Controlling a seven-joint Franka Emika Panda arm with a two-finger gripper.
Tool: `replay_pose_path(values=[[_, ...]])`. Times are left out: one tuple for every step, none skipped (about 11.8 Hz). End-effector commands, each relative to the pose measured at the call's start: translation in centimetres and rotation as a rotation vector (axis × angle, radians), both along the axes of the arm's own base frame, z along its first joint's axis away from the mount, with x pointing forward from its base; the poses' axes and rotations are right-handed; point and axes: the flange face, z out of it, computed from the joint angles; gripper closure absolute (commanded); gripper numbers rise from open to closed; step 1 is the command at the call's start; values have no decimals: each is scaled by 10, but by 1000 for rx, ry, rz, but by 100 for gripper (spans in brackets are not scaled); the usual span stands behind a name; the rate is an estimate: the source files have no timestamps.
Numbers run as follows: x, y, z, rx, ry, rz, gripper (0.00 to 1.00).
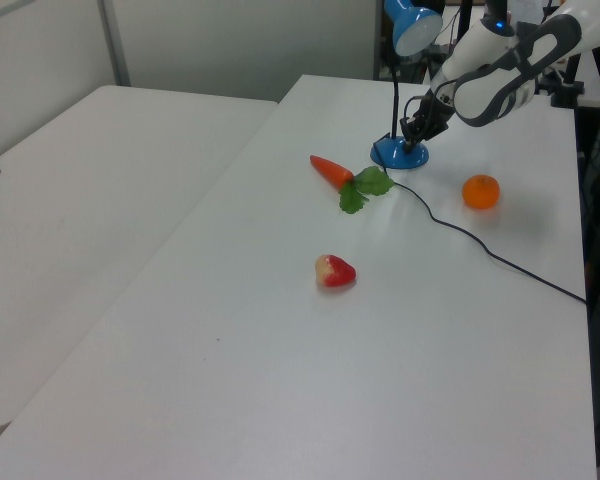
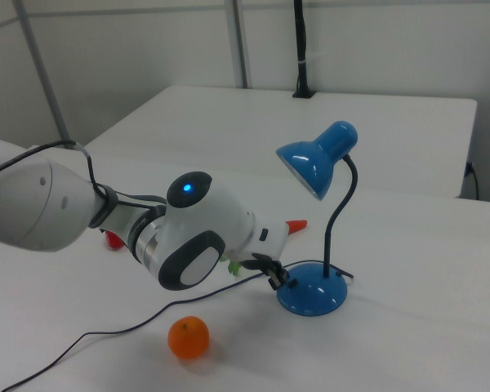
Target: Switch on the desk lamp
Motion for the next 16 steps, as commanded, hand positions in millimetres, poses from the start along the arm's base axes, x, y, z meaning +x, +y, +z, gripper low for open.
replay_pose_path(values=[[-8,6,6,13,-16,-18,100],[-6,3,6,12,-20,-21,100],[-5,-1,4,11,-22,-26,100],[0,-5,3,10,-26,-30,100],[3,-6,1,11,-27,-30,100],[3,-6,0,11,-25,-30,100],[3,-6,-1,12,-24,-30,100],[3,-6,-1,12,-24,-30,100],[3,-6,-2,11,-22,-29,100],[3,-6,-1,12,-24,-30,100],[3,-7,-1,12,-24,-32,100],[3,-7,-2,13,-24,-33,100],[3,-8,-1,12,-26,-35,100],[3,-8,-1,12,-26,-35,100],[3,-9,-1,11,-25,-35,100],[2,-10,-4,13,-21,-36,100]])
